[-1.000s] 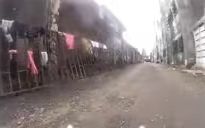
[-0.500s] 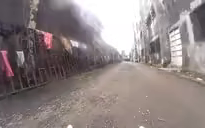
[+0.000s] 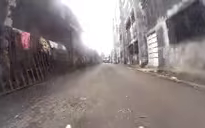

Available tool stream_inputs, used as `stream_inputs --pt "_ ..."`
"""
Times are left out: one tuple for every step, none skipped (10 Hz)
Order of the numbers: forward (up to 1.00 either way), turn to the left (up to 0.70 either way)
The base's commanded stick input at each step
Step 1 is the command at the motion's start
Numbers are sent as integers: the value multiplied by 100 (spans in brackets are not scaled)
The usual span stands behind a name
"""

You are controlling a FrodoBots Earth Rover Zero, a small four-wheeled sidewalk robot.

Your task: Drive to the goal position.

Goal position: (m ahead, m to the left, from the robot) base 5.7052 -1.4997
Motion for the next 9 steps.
stream_inputs --pt "70 0" --pt "70 0" --pt "70 0" --pt "70 0" --pt "70 0" --pt "70 0" --pt "70 0" --pt "70 0" --pt "70 0"
